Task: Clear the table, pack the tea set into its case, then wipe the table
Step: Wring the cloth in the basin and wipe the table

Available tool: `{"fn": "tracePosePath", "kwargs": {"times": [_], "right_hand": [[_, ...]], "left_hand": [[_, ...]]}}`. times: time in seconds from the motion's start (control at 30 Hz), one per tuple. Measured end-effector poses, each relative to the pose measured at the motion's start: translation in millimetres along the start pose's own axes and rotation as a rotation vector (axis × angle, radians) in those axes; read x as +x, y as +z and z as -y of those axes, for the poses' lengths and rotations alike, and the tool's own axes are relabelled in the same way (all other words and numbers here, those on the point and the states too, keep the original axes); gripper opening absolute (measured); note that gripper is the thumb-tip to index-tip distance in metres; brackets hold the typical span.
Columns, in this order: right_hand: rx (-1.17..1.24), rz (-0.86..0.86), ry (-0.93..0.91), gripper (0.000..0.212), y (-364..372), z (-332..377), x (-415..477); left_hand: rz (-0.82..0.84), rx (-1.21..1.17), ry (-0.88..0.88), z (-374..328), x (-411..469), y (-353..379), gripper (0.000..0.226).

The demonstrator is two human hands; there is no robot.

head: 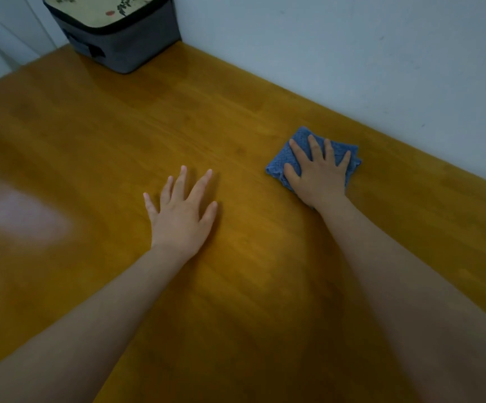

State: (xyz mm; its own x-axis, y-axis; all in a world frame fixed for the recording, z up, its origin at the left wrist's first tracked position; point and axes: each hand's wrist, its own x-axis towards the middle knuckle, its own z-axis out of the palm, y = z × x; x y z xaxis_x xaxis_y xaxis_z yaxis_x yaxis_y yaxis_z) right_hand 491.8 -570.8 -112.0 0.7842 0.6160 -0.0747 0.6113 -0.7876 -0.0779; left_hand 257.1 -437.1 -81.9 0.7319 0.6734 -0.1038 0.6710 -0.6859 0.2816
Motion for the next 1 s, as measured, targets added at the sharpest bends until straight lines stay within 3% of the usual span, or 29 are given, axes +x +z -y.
{"fn": "tracePosePath", "kwargs": {"times": [0.33,1.0], "right_hand": [[0.008,-0.014,-0.091,0.061,12,62,-87],[0.033,0.053,-0.192,0.071,36,201,-288]], "left_hand": [[-0.034,-0.019,-0.053,54,-72,-14,0.048],[-0.050,-0.047,-0.232,158,-230,-54,0.057]]}}
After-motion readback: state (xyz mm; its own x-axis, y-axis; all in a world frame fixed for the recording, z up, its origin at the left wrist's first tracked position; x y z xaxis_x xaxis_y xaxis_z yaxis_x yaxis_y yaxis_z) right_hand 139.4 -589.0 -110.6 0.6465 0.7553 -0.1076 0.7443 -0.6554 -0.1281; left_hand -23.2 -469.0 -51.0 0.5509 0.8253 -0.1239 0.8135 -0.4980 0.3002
